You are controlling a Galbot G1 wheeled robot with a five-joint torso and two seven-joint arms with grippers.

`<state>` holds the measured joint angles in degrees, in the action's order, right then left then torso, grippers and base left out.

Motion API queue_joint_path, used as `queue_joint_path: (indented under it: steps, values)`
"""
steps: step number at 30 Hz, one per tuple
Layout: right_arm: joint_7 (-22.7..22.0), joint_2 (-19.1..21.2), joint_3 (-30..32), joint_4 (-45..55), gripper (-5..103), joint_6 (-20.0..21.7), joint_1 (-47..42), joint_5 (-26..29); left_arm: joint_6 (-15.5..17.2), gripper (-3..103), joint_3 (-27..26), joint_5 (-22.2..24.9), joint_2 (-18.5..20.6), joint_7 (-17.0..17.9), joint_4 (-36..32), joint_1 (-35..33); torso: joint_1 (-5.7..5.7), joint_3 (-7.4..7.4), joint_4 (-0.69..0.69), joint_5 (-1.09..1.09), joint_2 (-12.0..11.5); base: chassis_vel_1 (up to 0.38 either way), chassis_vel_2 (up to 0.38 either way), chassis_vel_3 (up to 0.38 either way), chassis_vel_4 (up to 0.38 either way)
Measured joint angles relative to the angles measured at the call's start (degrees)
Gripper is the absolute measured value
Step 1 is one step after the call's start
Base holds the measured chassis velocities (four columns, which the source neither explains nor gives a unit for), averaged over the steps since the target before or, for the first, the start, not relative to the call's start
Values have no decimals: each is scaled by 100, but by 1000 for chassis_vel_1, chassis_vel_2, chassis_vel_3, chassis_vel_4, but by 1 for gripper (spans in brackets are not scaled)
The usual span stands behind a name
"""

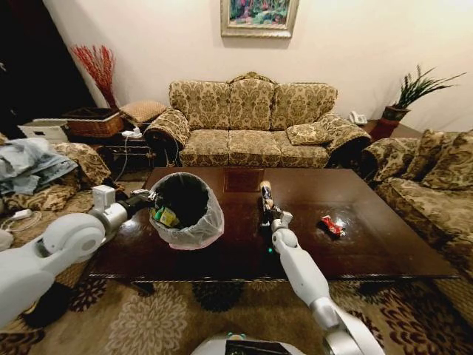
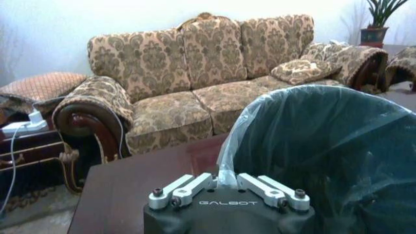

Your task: Move to the front of the table and place the trash on the table into the trash bin.

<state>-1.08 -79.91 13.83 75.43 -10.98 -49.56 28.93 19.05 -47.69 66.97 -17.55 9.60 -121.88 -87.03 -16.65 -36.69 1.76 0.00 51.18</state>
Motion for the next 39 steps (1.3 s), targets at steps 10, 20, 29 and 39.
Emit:
queue_joint_path:
  steps: [10,20,29,39]
  values:
    - [1234,1641,-245,4748,35,833,-1691,2240,-343,2,72,-981,-187,-99,244,4,1,1,-1,-1,1,0,0,0,0]
    - [-1608,3029,-6,6897,35,3352,-2017,6576,-630,2,83,-1567,-278,-144,367,68,1,1,-2,2,1,0,0,0,0]
    - [-2690,3331,-194,6890,35,3732,-1800,7799,-833,2,129,-2091,-446,-303,348,84,0,0,-1,-1,1,0,0,0,0]
    - [-2904,2943,-945,6826,35,3722,-1181,7986,-1148,2,157,-2935,-577,-893,184,-14,0,0,0,-1,0,0,0,0,0]
